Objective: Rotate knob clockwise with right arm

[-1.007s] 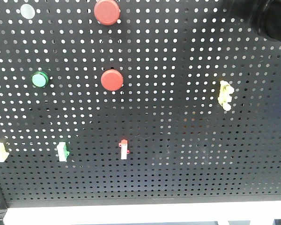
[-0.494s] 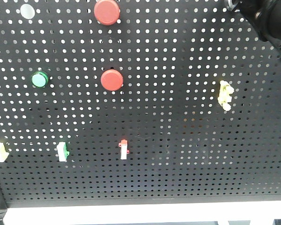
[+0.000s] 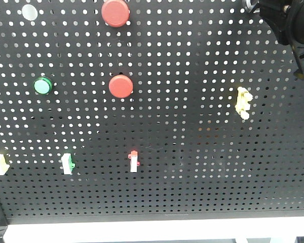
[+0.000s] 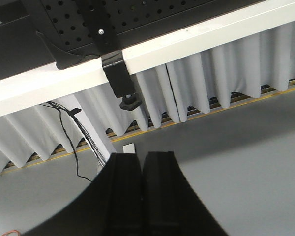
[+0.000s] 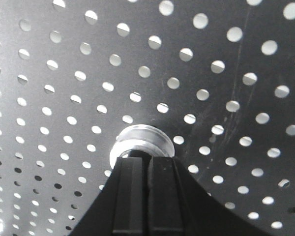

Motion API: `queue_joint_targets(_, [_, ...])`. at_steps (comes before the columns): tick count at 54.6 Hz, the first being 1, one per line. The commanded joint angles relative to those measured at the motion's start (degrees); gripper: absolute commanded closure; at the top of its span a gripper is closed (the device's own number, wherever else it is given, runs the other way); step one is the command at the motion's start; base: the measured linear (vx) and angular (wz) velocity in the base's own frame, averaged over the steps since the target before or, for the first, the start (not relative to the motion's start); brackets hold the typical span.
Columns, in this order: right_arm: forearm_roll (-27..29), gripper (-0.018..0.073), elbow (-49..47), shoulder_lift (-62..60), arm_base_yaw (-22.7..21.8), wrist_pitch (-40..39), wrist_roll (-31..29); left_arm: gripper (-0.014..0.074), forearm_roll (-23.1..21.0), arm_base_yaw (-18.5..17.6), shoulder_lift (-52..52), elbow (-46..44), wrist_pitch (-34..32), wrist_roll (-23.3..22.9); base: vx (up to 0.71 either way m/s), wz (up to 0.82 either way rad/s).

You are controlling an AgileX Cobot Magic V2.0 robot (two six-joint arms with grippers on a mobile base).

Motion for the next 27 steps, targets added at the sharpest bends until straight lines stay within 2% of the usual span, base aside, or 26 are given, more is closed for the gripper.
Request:
queue_joint_targets(1, [-1.9, 0.0375, -1.5, -2.5, -0.3, -5.0, -3.1, 0.0603, -0.3, -0.1, -0.5, 1.2, -4.8, -0.1, 0.00, 0.00])
queue_joint_targets(8, [-1.9, 0.0226, -1.5, -5.2, -0.3, -3.8, -8.0, 0.0603, -0.3, -0.1, -0.5, 1.2, -4.8, -0.1, 0.00, 0.00])
queue_joint_targets(16, [-1.6, 0.0062, -1.5, -8.8, -0.3, 1.8, -13.5, 0.0603, -0.3, -0.1, -0.5, 1.2, -4.8, -0.1, 0.00, 0.00])
queue_joint_targets(22, [-0.6, -0.0010, -0.5, -12.5, -0.3, 6.9, -19.7, 0.0603, -0.3, -0.1, -0.5, 1.2, -4.8, -0.1, 0.00, 0.00])
queue_joint_targets(27, [3.0, -0.0024, 2.5, -16.2, -0.3, 9.7, -26.7, 0.0603, -0.3, -0.1, -0.5, 1.2, -4.8, -0.1, 0.00, 0.00])
